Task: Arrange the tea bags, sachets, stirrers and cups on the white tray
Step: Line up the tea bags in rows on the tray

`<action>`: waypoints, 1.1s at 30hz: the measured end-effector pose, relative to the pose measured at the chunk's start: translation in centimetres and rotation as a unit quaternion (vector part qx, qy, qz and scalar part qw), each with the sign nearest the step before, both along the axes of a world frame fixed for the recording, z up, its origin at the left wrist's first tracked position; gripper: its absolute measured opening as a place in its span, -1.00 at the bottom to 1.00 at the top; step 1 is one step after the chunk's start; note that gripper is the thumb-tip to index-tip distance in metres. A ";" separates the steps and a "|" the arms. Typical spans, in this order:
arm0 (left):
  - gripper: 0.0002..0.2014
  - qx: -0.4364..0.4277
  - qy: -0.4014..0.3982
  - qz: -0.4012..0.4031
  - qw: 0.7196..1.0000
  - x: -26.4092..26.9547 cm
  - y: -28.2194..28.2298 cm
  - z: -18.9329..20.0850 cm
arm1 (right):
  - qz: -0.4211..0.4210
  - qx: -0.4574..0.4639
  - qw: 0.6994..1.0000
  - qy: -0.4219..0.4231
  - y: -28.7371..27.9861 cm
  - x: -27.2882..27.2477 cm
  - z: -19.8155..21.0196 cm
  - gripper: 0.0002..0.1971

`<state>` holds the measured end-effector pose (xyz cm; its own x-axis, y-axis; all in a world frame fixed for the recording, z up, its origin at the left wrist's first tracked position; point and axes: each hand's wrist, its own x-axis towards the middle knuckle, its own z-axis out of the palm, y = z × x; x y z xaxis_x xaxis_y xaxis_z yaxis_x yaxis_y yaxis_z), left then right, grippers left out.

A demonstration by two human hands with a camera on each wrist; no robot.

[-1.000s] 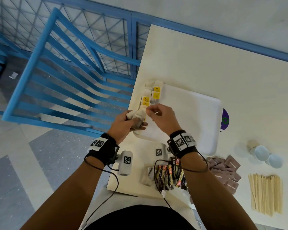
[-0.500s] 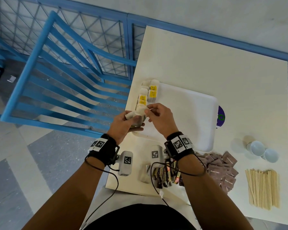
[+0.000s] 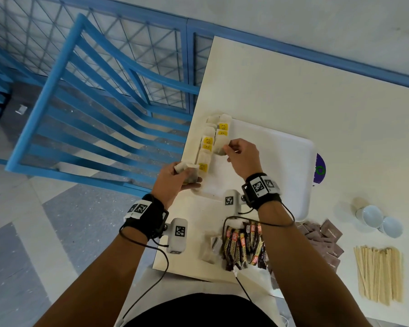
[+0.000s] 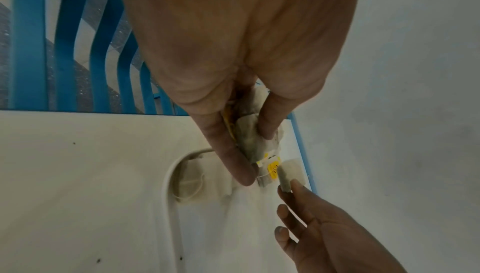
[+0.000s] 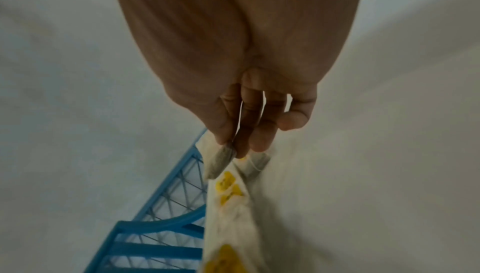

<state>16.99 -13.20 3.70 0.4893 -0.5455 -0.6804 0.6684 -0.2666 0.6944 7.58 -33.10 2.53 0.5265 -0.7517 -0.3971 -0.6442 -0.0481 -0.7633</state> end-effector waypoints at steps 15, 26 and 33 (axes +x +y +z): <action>-0.82 0.010 0.002 0.007 1.000 0.7 -0.3 0.2 | -0.016 -0.048 0.997 0.066 -0.5 1.1 -2.6 -0.84; -0.65 0.045 -0.050 -0.024 0.997 0.5 -0.9 0.2 | 0.064 0.025 0.997 -0.032 3.1 -0.3 1.2 -0.84; -0.67 0.029 -0.039 -0.034 0.998 -0.2 -0.6 0.3 | 0.132 0.027 0.990 -0.051 4.9 -1.0 2.0 -0.89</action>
